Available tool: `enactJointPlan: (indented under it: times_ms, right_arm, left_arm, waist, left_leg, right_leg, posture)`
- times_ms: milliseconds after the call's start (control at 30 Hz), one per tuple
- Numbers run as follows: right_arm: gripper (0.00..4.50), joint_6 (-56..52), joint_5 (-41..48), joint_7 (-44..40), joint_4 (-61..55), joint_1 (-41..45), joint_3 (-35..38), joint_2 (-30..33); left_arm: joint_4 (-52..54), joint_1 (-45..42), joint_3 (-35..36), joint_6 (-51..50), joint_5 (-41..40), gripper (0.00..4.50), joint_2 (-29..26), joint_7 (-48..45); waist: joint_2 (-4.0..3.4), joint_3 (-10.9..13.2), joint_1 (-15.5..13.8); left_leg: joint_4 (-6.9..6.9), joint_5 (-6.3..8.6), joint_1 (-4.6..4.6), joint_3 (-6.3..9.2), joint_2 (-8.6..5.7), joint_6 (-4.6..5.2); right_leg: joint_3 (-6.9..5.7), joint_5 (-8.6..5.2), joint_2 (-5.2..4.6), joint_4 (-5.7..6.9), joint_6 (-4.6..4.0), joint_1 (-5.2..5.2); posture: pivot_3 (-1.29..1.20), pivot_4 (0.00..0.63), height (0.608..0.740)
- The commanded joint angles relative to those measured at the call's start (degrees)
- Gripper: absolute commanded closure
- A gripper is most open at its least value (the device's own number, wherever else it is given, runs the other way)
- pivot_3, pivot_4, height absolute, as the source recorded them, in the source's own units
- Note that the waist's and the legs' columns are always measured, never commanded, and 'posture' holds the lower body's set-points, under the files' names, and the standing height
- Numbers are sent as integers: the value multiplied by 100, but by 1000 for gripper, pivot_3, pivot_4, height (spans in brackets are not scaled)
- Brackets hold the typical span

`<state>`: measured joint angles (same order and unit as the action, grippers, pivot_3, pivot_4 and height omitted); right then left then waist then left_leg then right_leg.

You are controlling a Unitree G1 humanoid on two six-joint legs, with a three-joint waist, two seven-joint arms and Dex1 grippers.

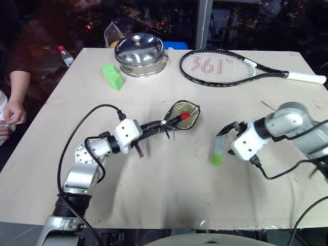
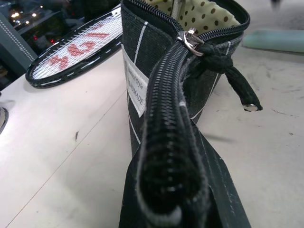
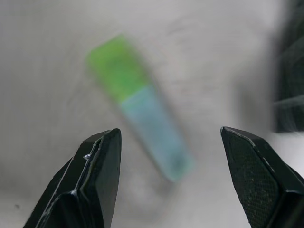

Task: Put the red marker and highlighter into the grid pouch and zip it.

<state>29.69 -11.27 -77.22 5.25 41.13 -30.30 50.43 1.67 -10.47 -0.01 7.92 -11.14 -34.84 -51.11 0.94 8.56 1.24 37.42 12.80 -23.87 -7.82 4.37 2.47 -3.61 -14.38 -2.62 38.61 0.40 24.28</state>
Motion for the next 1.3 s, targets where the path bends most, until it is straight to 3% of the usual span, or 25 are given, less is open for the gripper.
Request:
enactJointPlan:
  times_ms: [33, 200, 333, 433, 467, 567, 767, 933, 1067, 1167, 1300]
  right_arm:
    - [1155, 1073, -190, -148, 679, 428, -244, -240]
    - [1155, 2165, -443, -323, 2172, 1117, -775, -880]
    - [2201, 2638, -505, -466, 2924, 1372, -1029, -1186]
    - [3606, 2587, -415, -534, 3123, 1371, -1033, -1287]
    - [3835, 2558, -406, -548, 3122, 1369, -1017, -1279]
    - [3844, 2078, 15, -796, 2629, 1198, -844, -1066]
    - [3844, -460, 1155, -793, 172, 278, 61, -403]
    - [3844, -3480, 1686, 305, -2140, -617, 1252, -103]
    - [3844, -5812, 2010, 1266, -3430, -516, 1785, -487]
    - [3844, -6546, 2343, 1668, -3825, -255, 1888, -939]
    - [3844, -6559, 2133, 1850, -3650, 15, 1586, -1127]
  left_arm:
    - [259, 118, 130, -10, -45, 4500, -82, 55]
    - [794, 418, 72, -251, -7, 4500, 86, 395]
    - [1142, 654, 72, -432, 21, 4500, 121, 597]
    - [1306, 758, 123, -556, 40, 4500, 113, 722]
    - [1351, 785, 140, -592, 33, 4500, 102, 748]
    - [1435, 836, 157, -660, 21, 4500, 78, 782]
    - [1393, 751, 86, -689, 18, 4500, 105, 790]
    - [1202, 529, -57, -648, 46, 4500, 134, 692]
    - [1086, 345, -172, -565, 102, 4500, 155, 599]
    - [1081, 227, -252, -554, 65, 4500, 181, 517]
    - [1092, 142, -317, -513, -20, 4500, 212, 391]
  waist:
    - [0, 2, -10]
    - [10, -2, 31]
    - [31, -4, 117]
    - [40, -11, 137]
    - [42, -13, 138]
    - [41, -13, 122]
    - [20, 1, 15]
    - [14, 4, -65]
    - [15, 2, -46]
    - [17, 3, -57]
    - [16, 3, -65]
  left_leg:
    - [0, -9, 0, -1, 1, -15]
    - [2, -10, 18, -9, 12, -17]
    - [0, -2, 70, -8, 28, -6]
    - [-14, -6, 115, -19, 44, -14]
    - [-14, -9, 118, -20, 51, -19]
    - [-14, -13, 120, -20, 64, -28]
    - [-32, -13, 90, -20, 56, -30]
    - [-39, -11, 74, -16, 54, -31]
    - [-25, -11, 36, -4, 54, -32]
    - [-15, -12, 4, 2, 54, -30]
    - [-14, -13, -25, 6, 46, -29]
  right_leg:
    - [0, 3, 0, 0, -5, 0]
    - [5, 7, 2, 0, -12, -15]
    - [3, -1, -10, -1, -29, -68]
    - [23, 4, -7, 0, -49, -93]
    - [33, 9, -2, 1, -57, -93]
    - [35, 16, 5, 3, -70, -91]
    - [34, 8, -12, 3, -89, -65]
    - [28, 4, -11, 0, -95, -48]
    - [22, 4, -8, 2, -94, -15]
    - [17, 5, -5, 6, -95, 10]
    - [10, 15, -1, 3, -76, 31]
  posture:
    - [0, 150, 740]
    - [0, 150, 740]
    - [0, 150, 740]
    - [0, 150, 740]
    - [0, 150, 740]
    - [0, 150, 740]
    - [0, 150, 740]
    - [0, 150, 740]
    - [0, 150, 740]
    - [0, 150, 740]
    - [0, 150, 740]
